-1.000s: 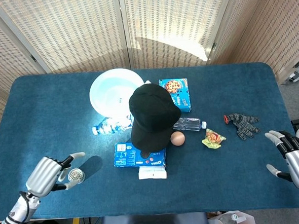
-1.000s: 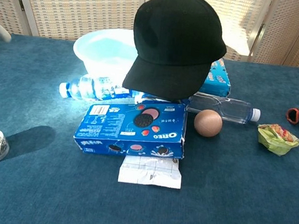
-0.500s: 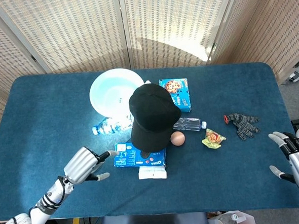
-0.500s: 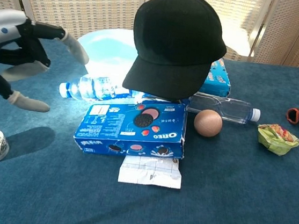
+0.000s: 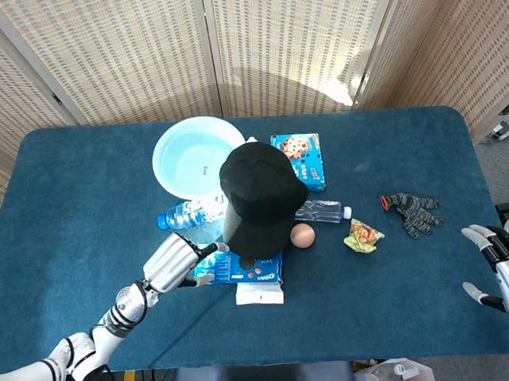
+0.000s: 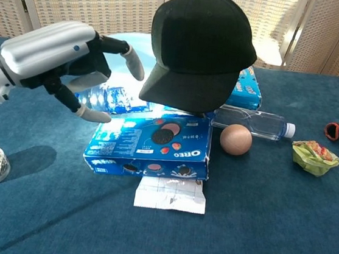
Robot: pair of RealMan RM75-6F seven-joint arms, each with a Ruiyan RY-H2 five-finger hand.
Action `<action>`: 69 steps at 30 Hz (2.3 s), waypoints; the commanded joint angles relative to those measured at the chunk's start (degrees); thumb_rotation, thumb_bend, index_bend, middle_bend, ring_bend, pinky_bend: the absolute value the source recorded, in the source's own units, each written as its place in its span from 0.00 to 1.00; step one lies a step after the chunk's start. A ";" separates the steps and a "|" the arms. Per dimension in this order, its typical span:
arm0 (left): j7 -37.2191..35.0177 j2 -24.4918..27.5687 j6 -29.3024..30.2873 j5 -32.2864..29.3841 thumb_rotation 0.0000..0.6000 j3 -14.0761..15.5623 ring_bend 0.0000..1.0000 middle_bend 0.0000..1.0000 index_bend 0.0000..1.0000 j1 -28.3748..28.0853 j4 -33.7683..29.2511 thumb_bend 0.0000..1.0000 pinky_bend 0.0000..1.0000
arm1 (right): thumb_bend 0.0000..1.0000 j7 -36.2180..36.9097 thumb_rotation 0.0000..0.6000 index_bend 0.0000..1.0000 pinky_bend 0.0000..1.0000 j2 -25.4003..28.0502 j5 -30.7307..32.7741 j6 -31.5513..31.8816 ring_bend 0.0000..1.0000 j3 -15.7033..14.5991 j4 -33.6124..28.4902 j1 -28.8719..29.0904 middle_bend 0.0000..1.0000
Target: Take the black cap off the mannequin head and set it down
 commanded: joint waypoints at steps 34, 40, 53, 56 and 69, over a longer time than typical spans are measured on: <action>-5.03 -20.63 4.86 -8.78 1.00 -1.69 0.98 0.96 0.45 -10.23 25.10 0.09 1.00 | 0.08 1.80 1.00 0.21 0.28 0.77 1.48 1.48 0.15 0.05 1.22 -2.10 0.21; -5.43 -22.29 4.35 -10.77 1.00 -2.55 0.99 0.97 0.46 -11.18 25.37 0.09 1.00 | 0.08 1.72 1.00 0.21 0.28 0.86 1.48 1.59 0.15 0.10 1.10 -2.25 0.21; -7.20 -23.54 5.63 -13.74 1.00 -4.06 0.99 0.97 0.47 -11.81 24.70 0.10 1.00 | 0.08 1.81 1.00 0.21 0.28 1.02 1.40 1.71 0.15 0.18 1.06 -2.46 0.21; -7.03 -23.75 6.18 -14.44 1.00 -4.66 0.99 0.98 0.49 -11.84 24.61 0.13 1.00 | 0.08 1.80 1.00 0.21 0.28 1.03 1.40 1.74 0.15 0.23 1.04 -2.47 0.21; -3.49 -22.60 10.08 -15.03 1.00 -5.76 1.00 1.00 0.61 -11.87 24.26 0.28 1.00 | 0.08 1.71 1.00 0.21 0.28 1.06 0.92 1.79 0.15 0.31 0.81 -2.39 0.22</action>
